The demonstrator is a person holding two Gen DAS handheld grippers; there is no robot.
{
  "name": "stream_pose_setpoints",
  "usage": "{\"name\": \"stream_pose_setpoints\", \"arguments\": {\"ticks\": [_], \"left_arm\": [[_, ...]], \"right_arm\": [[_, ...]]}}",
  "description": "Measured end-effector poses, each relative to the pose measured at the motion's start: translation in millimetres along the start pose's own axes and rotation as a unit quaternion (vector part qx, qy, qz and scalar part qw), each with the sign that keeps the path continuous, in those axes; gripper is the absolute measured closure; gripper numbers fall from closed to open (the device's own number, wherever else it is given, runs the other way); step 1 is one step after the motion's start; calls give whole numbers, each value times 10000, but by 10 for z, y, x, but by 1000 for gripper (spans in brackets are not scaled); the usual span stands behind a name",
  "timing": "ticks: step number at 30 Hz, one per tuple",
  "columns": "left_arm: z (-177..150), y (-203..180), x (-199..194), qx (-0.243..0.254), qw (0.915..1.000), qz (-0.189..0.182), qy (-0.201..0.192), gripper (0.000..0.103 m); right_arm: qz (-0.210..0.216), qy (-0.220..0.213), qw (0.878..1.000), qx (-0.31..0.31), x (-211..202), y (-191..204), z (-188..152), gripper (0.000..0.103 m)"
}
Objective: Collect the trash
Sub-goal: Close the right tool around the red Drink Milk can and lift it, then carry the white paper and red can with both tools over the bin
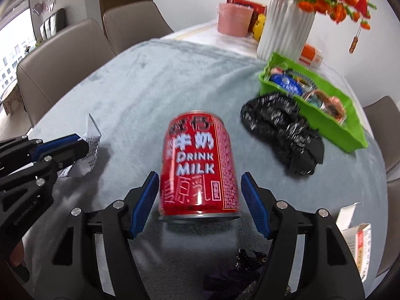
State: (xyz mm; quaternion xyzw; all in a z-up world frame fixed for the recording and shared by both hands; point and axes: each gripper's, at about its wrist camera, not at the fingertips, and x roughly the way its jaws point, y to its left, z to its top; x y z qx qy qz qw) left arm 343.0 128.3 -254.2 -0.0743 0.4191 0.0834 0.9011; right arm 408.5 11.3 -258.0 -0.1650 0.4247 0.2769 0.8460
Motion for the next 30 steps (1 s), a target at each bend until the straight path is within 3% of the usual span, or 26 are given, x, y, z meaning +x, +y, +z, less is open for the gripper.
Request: {"name": "stream_pose_setpoints", "arguments": {"ticks": [6,15,22,30], "left_arm": [[-19,-27,84,13,10000,-18,93,91],[-9,-26,-84,75,10000,-33,29,91],[-102,2,-509,204,9997,-63,-76,91],[-353,-99,-1023,468,9987,-139,-138,91]], "right_arm": [[93,157,9998,37,144,-6,-65,40],[247,33,9996,113,-121,89,-53,40],[210,-70,9995,213,-579,260,-171,40],[-66,-246,9982,548,-1248,346,-530,40]]}}
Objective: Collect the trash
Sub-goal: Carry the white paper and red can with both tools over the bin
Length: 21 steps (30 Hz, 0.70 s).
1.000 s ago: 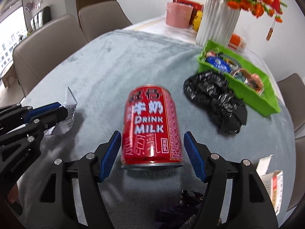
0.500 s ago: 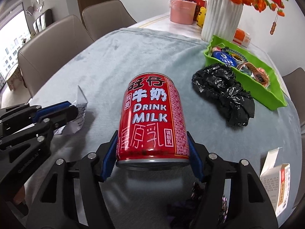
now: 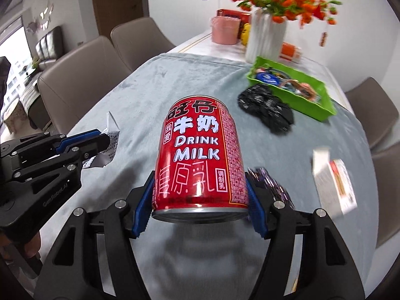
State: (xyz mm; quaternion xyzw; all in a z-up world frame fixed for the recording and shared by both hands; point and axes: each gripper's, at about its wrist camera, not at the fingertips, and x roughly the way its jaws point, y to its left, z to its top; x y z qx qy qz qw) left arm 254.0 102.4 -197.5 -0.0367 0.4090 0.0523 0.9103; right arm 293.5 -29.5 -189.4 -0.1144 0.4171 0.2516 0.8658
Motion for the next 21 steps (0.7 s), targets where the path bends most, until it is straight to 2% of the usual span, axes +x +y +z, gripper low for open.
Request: {"name": "stream_pose_setpoints", "arguments": {"ticks": [7,11,15,18,21], "left_arm": [[-280,-397,-446,466,9987,-195,34,91],[-469,-856,-718,857,9954,-417,-16,91],[-716,-1486,-1030,1295,9887,-747,-108,91],[-956,-2101,-1279,1602,9813,-1051,-157,91],[-1316,-2855,-1568,1890,9696,-1551,-126,91]], "right_arm": [[-210,-229,9978,589,-666,-92,-532,40],[-435,-374,9933,999,-1149,-294,-1001,40],[-729,-490,9858,1428,-1665,-609,-1559,40],[-1067,-543,9767,1779,-2155,-931,-2114,40],[-1480,-526,9641,2142,-2706,-1264,-2736,40]]}}
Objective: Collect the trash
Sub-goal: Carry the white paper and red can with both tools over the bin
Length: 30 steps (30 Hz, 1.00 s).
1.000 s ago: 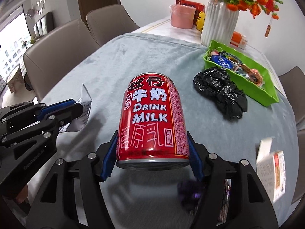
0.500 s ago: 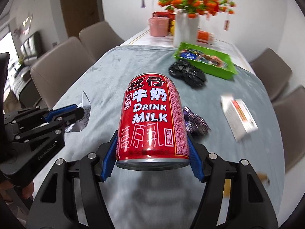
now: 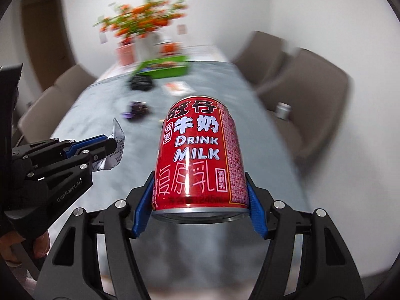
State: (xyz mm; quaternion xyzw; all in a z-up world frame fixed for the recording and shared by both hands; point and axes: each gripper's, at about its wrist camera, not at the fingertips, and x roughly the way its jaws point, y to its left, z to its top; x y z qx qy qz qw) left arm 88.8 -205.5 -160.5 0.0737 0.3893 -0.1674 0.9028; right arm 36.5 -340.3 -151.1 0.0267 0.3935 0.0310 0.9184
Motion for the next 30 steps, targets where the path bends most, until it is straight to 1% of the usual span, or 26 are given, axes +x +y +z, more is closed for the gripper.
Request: {"name": "stream_pose_setpoints", "arguments": {"ticks": [1,3,4,6,7,10,13,16,20,23,26,27,30], "left_arm": [[-23,-209,3,75,9999,-117,-1,91],[-93,-829,-2,282,9984,-497,27,91],[-113,-1033,1,345,9975,-621,42,91],[-170,-1588,21,518,9939,-969,99,91],[-190,-1801,34,604,9920,-1100,124,91],[-285,-2438,102,887,9851,-1455,251,91],[-374,-2960,264,1128,9784,-1682,408,91],[-475,-3371,536,1293,9723,-1833,659,91],[-569,-3694,929,1404,9694,-1821,857,91],[-666,-3862,1331,1511,9712,-1568,970,91],[-838,-3991,1768,1486,9745,-1320,1039,91],[-924,-4053,1850,1473,9754,-1246,1063,91],[-1153,-4154,2365,1337,9786,-951,1240,91]], "right_arm": [[-120,8,9999,72,-108,-172,-94,40],[-381,49,9989,254,-350,-556,-336,40],[-555,80,9977,374,-488,-804,-489,40],[-832,122,9949,558,-684,-1150,-709,40],[-1016,153,9921,721,-791,-1384,-853,40],[-1426,252,9825,1173,-1016,-1883,-1185,40],[-1752,387,9721,1513,-1098,-2296,-1488,40],[-1913,567,9636,1777,-1005,-2619,-1713,40],[-2090,724,9576,1847,-724,-3008,-1869,40],[-2132,858,9555,1850,-395,-3302,-1951,40],[-2166,838,9574,1716,-29,-3544,-2063,40],[-2147,844,9583,1686,107,-3611,-2114,40],[-1956,920,9624,1646,626,-3814,-2325,40]]}}
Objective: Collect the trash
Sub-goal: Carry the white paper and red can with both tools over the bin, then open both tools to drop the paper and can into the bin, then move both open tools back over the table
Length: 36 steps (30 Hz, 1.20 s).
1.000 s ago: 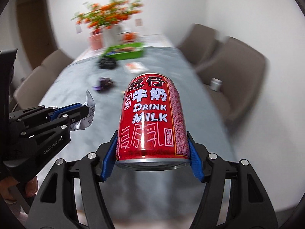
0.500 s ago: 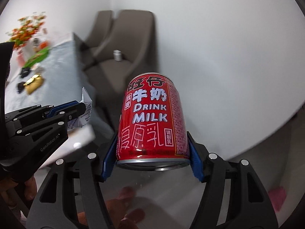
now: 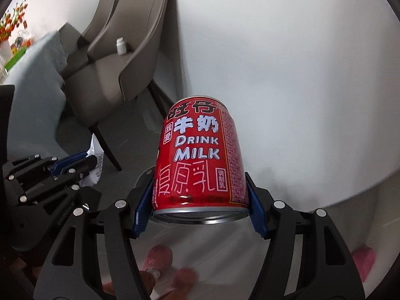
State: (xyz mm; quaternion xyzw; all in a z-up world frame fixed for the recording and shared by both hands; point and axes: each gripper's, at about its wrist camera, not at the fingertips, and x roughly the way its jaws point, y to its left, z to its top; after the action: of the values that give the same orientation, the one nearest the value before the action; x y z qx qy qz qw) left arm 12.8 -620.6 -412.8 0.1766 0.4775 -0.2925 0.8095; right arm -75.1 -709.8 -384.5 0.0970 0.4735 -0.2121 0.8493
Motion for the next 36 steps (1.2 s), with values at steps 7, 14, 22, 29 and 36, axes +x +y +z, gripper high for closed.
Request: {"name": "stream_pose_setpoints", "arguments": {"ticks": [7,14,22,29,36], "left_arm": [[-516,17,1366,-89,9984,430,353,91],[-885,180,2292,-115,9971,600,455,88],[-963,306,2525,-342,9976,508,333,43],[-835,244,2303,-264,9983,427,307,43],[-603,144,1724,-366,9982,328,337,43]], "right_arm": [[483,518,9964,-468,1625,123,-483,40],[798,663,9903,-927,2521,156,-891,40],[999,616,9858,-1200,2704,185,-1056,33],[965,563,9835,-1424,2553,249,-847,33],[895,639,9852,-1317,2014,118,-624,33]]}}
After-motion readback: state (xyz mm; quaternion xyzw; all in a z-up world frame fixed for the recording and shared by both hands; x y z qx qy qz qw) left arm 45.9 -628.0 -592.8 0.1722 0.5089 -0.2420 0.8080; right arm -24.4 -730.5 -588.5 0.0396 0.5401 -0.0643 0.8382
